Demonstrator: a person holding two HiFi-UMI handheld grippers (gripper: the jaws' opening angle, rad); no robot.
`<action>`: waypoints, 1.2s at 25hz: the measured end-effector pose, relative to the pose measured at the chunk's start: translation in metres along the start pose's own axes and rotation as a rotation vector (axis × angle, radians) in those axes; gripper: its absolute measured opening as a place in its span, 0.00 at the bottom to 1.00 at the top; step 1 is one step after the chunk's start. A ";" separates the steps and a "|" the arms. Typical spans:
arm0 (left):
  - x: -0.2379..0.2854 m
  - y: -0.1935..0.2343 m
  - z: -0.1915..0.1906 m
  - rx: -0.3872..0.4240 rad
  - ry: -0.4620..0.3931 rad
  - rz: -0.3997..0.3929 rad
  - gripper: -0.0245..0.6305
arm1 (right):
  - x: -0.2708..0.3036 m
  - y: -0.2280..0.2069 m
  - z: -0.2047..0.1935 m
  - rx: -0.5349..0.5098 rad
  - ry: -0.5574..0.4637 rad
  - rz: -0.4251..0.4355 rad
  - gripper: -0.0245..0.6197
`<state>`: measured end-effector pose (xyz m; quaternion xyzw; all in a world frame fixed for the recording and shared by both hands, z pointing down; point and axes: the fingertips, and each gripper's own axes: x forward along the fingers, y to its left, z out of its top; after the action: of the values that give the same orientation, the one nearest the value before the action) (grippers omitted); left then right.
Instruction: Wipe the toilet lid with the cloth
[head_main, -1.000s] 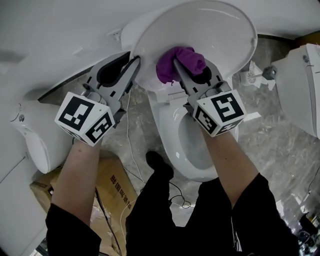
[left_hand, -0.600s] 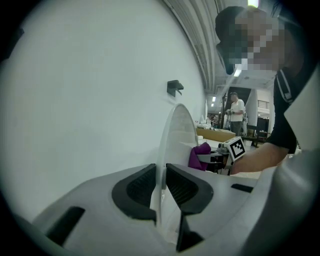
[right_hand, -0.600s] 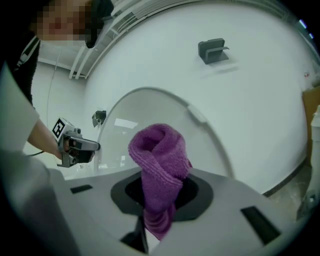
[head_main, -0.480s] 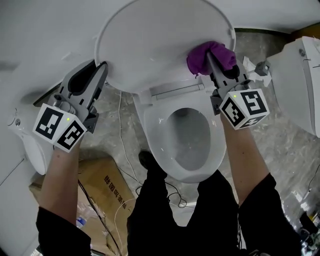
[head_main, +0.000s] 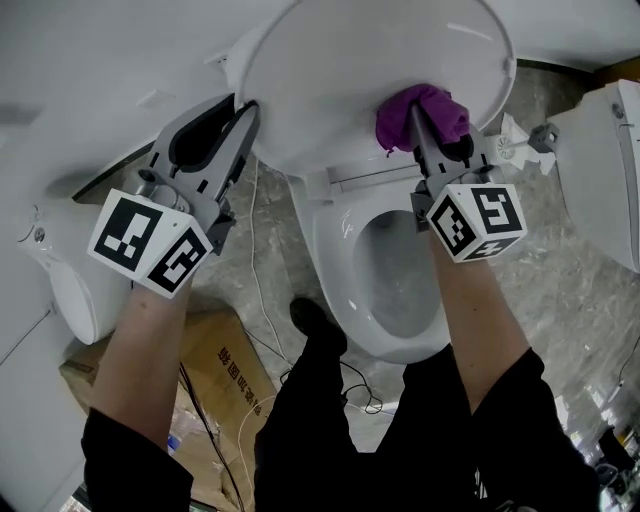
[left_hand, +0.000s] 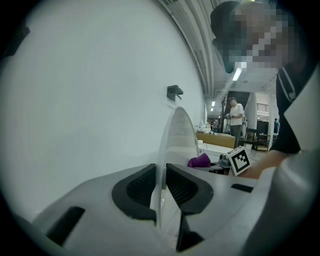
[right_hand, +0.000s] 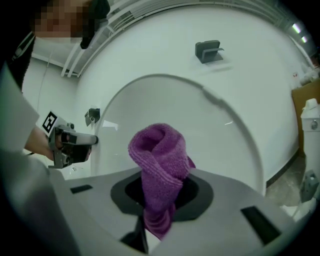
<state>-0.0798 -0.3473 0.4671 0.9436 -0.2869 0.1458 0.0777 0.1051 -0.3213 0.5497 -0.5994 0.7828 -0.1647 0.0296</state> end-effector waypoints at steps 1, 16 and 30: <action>0.000 0.000 0.001 0.005 -0.002 -0.006 0.15 | 0.005 0.013 -0.005 -0.006 0.003 0.012 0.17; -0.004 -0.003 0.005 -0.014 -0.078 -0.048 0.15 | 0.043 0.157 -0.060 -0.067 0.054 0.224 0.17; -0.005 0.004 0.002 -0.035 -0.072 0.115 0.15 | -0.003 -0.016 -0.062 -0.128 0.106 0.081 0.17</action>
<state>-0.0856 -0.3487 0.4643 0.9288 -0.3455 0.1108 0.0752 0.1054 -0.3082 0.6122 -0.5585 0.8157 -0.1446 -0.0435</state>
